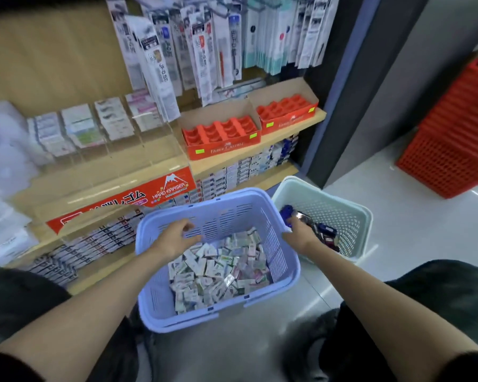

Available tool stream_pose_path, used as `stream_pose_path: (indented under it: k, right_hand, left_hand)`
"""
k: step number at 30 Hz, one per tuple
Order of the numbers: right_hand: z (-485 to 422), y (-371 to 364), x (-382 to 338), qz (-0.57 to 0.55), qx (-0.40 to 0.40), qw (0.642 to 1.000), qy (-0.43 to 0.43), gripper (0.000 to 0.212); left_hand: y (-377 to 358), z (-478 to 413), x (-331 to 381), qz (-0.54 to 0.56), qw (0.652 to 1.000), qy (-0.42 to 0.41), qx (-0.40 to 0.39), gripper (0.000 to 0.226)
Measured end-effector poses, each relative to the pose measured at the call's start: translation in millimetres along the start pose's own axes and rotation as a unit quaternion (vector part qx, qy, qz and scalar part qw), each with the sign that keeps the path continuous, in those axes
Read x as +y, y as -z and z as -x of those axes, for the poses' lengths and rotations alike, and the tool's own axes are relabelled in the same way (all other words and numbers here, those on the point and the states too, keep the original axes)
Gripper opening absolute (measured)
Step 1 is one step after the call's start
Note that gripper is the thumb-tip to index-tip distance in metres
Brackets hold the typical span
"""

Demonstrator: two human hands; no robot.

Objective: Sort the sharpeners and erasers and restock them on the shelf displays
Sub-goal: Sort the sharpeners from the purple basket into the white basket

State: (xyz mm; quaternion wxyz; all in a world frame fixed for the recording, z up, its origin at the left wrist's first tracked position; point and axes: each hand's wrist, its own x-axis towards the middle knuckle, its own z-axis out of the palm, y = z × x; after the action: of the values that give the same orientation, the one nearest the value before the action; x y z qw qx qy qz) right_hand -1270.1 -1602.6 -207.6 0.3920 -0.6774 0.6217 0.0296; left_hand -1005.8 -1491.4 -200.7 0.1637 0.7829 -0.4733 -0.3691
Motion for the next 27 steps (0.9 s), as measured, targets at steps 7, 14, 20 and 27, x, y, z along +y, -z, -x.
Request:
stream_pose_path:
  k: [7, 14, 20, 27]
  right_hand:
    - [-17.6, -33.5, 26.0, -0.08, 0.042, 0.996, -0.016, 0.064]
    - [-25.4, -52.4, 23.9, -0.156, 0.026, 0.987, 0.031, 0.066]
    - [9.5, -96.7, -16.3, -0.29, -0.048, 0.955, 0.034, 0.055]
    - [28.2, -143.9, -70.0, -0.242, -0.083, 0.96, 0.117, 0.049]
  left_hand:
    - [-14.3, 19.6, -64.9, -0.127, 0.975, 0.14, 0.118, 0.071]
    - [-11.8, 31.9, -106.5, 0.22, 0.919, 0.263, 0.197, 0.095]
    - [-1.0, 72.3, -168.4, 0.343, 0.837, 0.297, 0.305, 0.096]
    - [24.4, 117.1, -211.5, 0.354, 0.818, 0.315, 0.326, 0.097]
